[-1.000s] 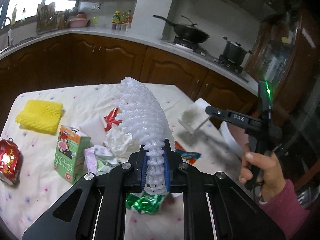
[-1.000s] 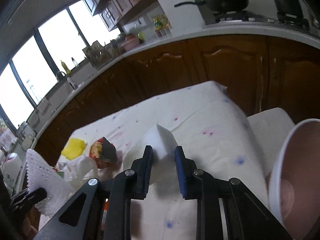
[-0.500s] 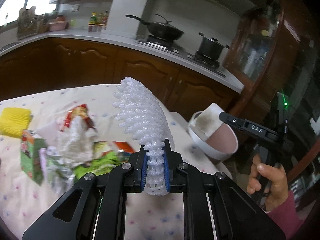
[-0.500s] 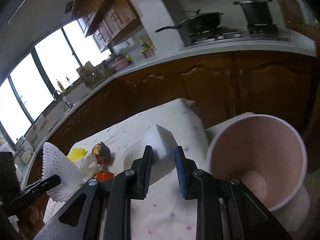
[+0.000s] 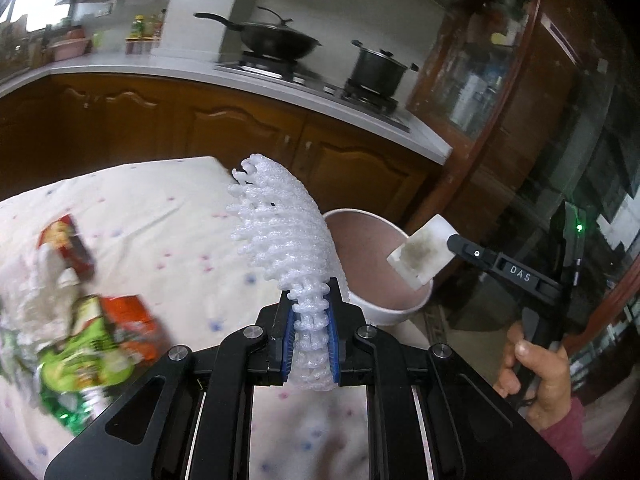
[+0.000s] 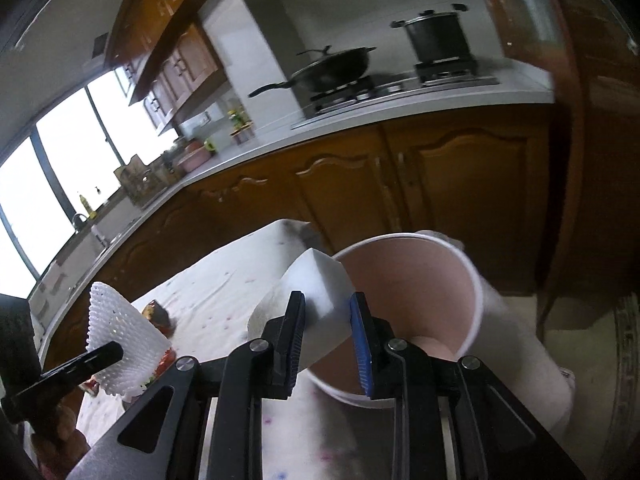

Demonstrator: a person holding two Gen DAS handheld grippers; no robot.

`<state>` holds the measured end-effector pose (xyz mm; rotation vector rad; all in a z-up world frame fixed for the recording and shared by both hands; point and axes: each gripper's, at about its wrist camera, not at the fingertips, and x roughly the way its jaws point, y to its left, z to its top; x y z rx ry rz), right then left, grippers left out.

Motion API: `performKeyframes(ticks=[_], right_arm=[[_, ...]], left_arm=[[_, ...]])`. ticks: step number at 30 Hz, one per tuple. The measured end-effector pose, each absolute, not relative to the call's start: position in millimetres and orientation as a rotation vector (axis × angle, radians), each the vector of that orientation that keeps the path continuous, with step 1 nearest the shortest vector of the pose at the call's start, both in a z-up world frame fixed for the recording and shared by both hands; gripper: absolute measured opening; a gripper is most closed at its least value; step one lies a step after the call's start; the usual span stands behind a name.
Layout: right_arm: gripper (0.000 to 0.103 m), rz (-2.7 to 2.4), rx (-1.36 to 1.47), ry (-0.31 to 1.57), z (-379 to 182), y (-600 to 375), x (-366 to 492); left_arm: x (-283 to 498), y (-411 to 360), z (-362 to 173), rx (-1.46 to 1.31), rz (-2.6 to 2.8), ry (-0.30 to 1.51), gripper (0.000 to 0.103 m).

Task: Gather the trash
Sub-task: 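Carry both items to the white bin and open both tools to drop them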

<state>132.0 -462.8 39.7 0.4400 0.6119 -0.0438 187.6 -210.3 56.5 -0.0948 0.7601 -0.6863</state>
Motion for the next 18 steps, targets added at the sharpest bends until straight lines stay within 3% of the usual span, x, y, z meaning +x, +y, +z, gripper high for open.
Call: performKeyframes(ticks=[18], right_arm=[[0.026, -0.163, 0.409, 0.634, 24, -518, 141]], left_arm=[[247, -339, 30, 0.009, -0.788, 0.877, 0.013]])
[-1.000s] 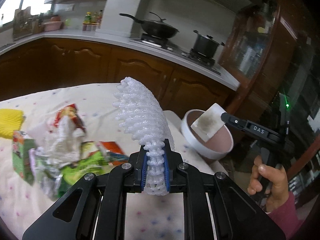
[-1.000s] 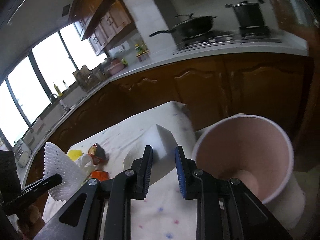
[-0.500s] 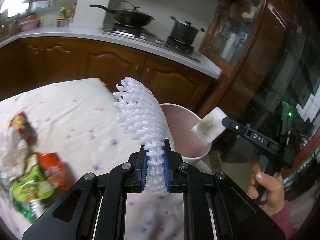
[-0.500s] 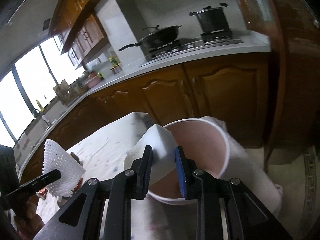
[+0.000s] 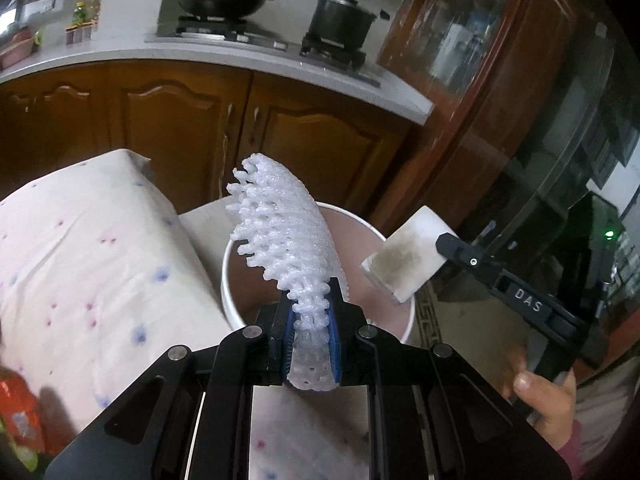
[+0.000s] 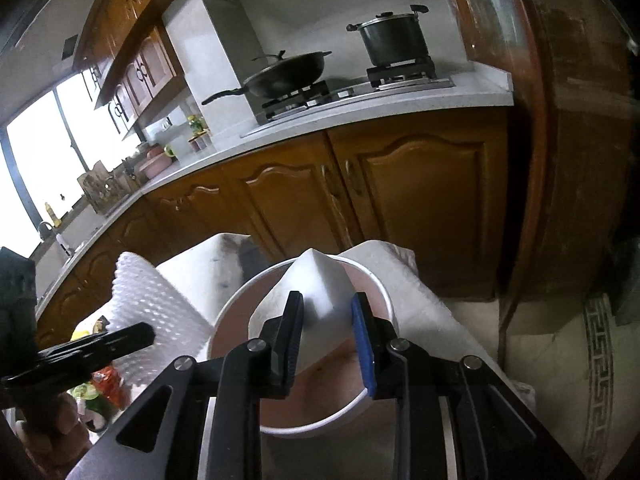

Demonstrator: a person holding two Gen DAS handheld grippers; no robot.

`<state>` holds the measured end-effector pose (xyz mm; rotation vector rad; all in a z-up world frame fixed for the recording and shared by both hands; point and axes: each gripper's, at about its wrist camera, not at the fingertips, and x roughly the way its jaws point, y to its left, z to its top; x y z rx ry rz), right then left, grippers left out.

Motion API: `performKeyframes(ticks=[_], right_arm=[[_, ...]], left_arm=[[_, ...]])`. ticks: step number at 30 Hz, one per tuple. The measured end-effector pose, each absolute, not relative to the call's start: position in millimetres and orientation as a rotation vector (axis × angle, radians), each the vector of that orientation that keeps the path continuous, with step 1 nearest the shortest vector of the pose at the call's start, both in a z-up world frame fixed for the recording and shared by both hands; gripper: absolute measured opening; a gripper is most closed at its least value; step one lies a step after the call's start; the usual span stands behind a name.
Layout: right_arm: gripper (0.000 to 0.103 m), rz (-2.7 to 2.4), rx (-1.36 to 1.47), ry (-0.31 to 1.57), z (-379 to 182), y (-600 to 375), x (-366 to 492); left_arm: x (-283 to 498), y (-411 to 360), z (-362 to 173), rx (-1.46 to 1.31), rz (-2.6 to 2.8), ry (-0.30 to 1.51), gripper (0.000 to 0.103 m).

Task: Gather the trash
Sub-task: 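Carry both items to the white bin and open both tools to drop them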

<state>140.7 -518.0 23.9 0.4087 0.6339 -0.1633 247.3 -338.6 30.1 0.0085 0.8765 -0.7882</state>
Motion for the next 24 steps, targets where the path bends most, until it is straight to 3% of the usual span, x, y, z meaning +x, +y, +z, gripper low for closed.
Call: performKeyframes(ticks=[4, 8, 10, 12, 14, 19, 24], right_arm=[[0.027, -0.172, 0.39, 0.653, 18, -520, 149], [0.033, -0.181, 0.379, 0.681, 12, -522, 156], [0.039, -0.178, 0.384, 0.687, 9, -524, 159], [0.048, -0.171, 0.388, 0.694, 6, -525, 160], [0.061, -0.17, 0.401, 0.692, 6, -527, 159], [0.064, -0.171, 0.431, 0.668, 8, -533, 153], [0.079, -0.159, 0.451, 0.639, 15, -530, 144]], left_arm=[[255, -357, 17, 0.05, -0.776, 0.908, 0.014], [263, -365, 4, 0.064, -0.77, 0.952, 0.039], [263, -367, 1, 0.069, -0.768, 0.955, 0.043], [262, -367, -1, 0.078, -0.763, 0.96, 0.059], [260, -364, 0, 0.073, -0.761, 0.948, 0.059], [258, -354, 3, 0.054, -0.75, 0.94, 0.059], [249, -334, 9, 0.02, -0.736, 0.928, 0.061]])
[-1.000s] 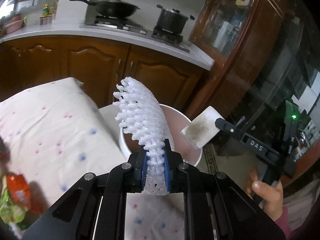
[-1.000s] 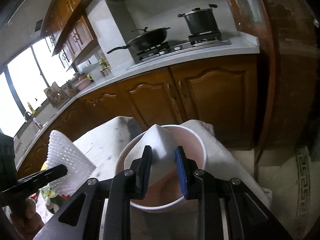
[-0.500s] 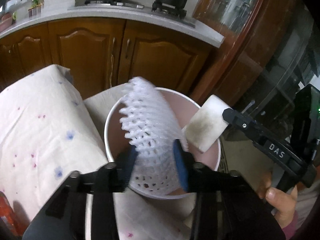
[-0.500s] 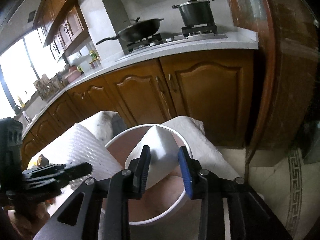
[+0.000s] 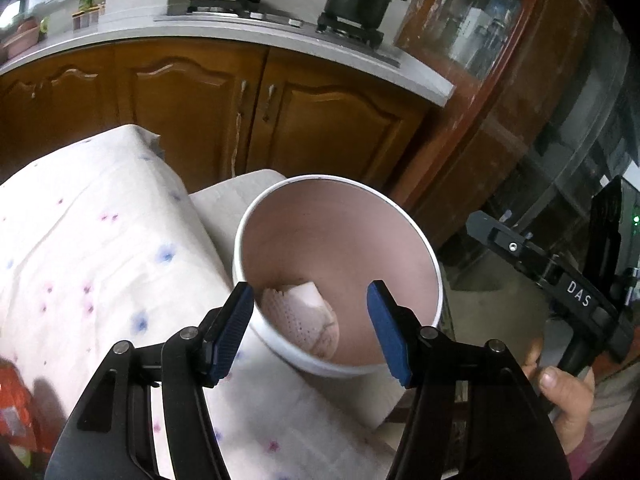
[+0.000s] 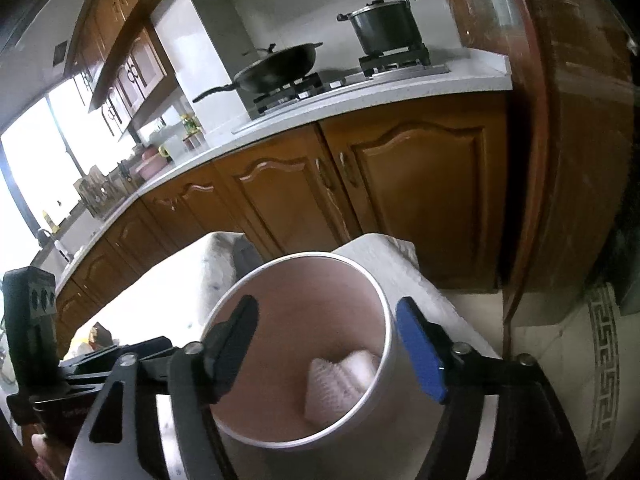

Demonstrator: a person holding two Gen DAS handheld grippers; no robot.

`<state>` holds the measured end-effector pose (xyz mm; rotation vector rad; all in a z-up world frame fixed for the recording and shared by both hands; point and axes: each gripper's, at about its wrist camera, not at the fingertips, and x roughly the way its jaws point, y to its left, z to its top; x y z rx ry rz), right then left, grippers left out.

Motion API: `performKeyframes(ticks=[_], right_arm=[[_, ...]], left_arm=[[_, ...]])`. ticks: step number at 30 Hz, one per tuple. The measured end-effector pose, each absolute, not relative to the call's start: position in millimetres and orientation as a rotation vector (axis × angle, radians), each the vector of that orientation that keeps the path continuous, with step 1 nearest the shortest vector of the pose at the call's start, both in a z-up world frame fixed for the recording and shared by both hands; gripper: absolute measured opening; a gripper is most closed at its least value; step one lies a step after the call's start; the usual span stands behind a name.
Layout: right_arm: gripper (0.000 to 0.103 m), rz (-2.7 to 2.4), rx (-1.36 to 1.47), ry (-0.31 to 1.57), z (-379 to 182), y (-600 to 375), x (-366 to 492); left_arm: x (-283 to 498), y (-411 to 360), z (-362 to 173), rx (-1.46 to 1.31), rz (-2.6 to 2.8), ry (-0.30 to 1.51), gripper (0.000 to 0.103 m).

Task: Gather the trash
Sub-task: 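Carry both items to the white bin and open both tools to drop them, then move both tools back over the remaining trash on the table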

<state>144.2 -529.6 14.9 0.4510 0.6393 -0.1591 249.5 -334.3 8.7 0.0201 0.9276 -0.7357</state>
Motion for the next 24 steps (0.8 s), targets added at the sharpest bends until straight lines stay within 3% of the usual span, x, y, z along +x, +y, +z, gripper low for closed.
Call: performKeyframes(ticks=[9, 24], right_arm=[[0.09, -0.113, 0.476, 0.598, 30, -508, 132], [0.091, 0.052, 0.472, 0.62, 35, -423, 127]], left_arm=[[225, -278, 23, -0.045, -0.677, 0.879, 0.065], [185, -151, 38, -0.194, -0.524, 0.811, 0.07]])
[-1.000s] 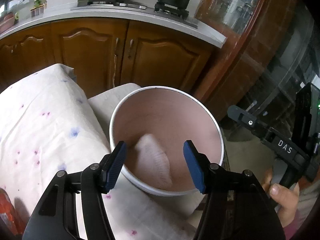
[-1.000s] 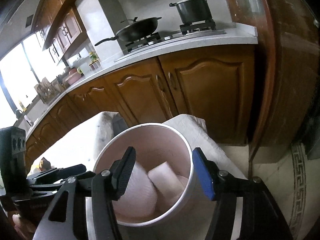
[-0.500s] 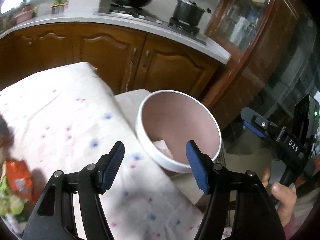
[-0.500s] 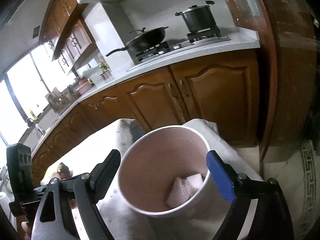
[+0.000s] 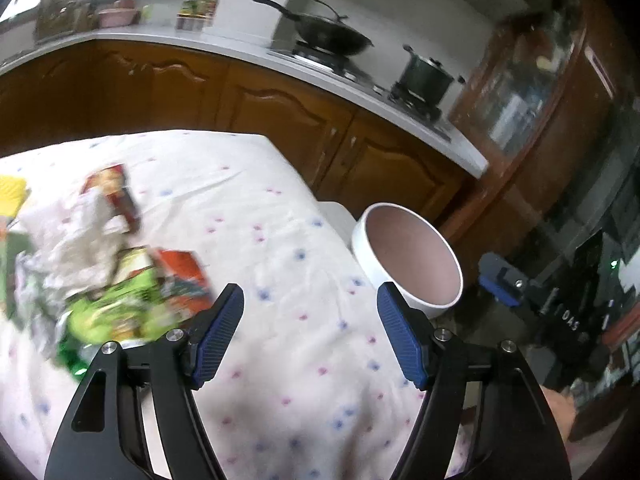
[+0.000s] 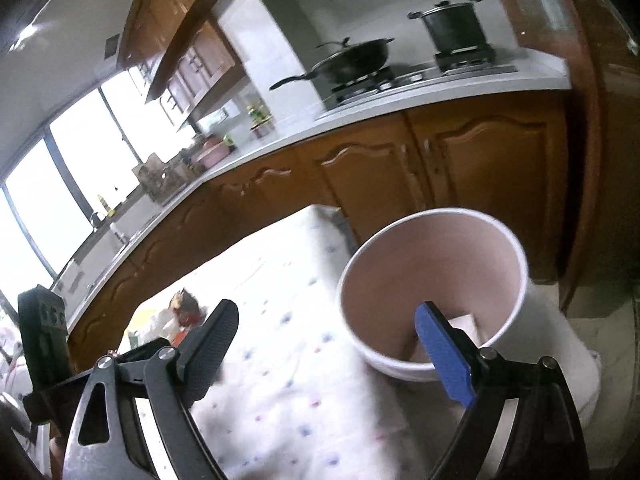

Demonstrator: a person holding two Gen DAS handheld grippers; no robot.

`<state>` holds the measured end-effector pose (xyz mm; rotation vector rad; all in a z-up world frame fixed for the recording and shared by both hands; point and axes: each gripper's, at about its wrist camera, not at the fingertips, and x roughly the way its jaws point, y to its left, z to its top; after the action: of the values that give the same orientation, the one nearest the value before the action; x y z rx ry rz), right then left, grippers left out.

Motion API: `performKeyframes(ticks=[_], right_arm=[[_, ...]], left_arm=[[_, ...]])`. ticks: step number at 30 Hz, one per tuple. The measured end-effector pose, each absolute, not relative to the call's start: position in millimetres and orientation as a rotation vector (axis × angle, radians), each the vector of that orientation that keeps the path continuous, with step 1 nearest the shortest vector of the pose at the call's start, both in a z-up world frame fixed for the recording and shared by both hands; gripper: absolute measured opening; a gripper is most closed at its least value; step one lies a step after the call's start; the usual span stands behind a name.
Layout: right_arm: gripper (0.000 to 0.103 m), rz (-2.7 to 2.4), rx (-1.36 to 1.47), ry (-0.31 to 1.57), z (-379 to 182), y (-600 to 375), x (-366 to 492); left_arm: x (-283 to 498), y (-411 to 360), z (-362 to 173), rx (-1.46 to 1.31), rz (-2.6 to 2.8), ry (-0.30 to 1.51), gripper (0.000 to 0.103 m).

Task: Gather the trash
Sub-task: 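Move both tools back over the remaining trash on the table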

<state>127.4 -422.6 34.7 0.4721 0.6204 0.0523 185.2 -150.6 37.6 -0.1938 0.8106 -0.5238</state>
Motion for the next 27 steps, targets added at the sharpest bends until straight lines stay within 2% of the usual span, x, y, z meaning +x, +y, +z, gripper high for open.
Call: performKeyframes(ticks=[5, 16, 27], right_arm=[[0.091, 0.107, 0.474, 0.64, 32, -393, 128], [0.091, 0.233, 0.435, 0.685, 22, -329, 137], [0.091, 0.303, 0.409, 0.712, 13, -280, 145]], left_arm=[[170, -108, 39, -0.204, -0.451, 0.783, 0.074], [149, -19, 25, -0.255, -0.289, 0.77, 0.074], [145, 29, 18, -0.275, -0.203, 0.764, 0.074]])
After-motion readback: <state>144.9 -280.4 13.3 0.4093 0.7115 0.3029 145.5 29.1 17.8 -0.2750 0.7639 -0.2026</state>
